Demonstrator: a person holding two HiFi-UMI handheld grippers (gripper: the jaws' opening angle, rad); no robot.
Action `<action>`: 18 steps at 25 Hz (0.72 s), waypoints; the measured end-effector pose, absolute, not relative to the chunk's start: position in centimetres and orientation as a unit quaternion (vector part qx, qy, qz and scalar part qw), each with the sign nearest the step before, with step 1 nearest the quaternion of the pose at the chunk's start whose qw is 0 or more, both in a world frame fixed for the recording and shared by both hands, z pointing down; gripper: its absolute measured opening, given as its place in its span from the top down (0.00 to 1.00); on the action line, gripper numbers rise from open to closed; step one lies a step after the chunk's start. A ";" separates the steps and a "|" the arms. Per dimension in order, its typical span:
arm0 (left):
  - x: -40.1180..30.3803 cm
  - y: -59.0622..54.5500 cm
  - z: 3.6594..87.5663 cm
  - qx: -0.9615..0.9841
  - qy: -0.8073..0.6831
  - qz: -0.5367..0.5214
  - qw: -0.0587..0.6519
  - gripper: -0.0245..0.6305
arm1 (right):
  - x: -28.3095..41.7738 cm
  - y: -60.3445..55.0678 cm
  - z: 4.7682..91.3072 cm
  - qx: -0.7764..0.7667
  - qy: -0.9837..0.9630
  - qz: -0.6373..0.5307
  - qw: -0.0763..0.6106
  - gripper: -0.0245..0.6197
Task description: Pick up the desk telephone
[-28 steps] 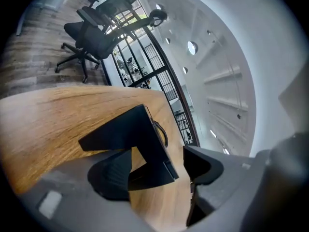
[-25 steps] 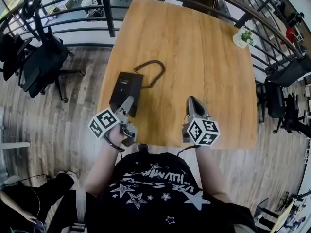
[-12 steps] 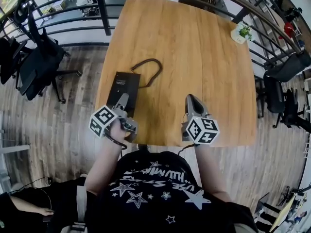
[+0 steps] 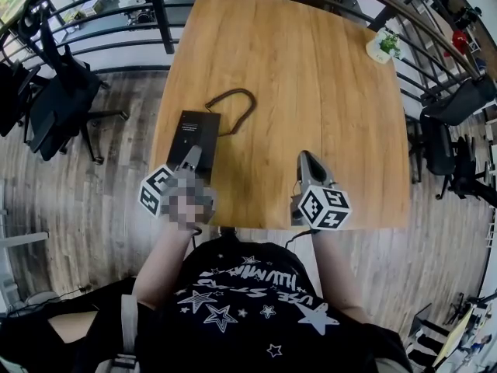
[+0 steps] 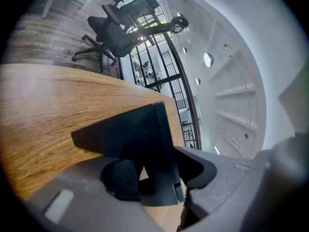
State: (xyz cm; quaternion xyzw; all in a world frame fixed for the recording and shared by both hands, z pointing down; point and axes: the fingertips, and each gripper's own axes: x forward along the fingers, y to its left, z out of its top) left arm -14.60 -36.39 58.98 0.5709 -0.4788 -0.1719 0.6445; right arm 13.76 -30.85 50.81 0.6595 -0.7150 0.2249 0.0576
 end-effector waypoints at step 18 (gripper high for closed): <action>-13.6 -35.3 57.3 0.593 -0.448 -0.184 0.643 0.67 | 16.2 -29.1 50.0 0.673 -0.703 0.226 0.038 0.96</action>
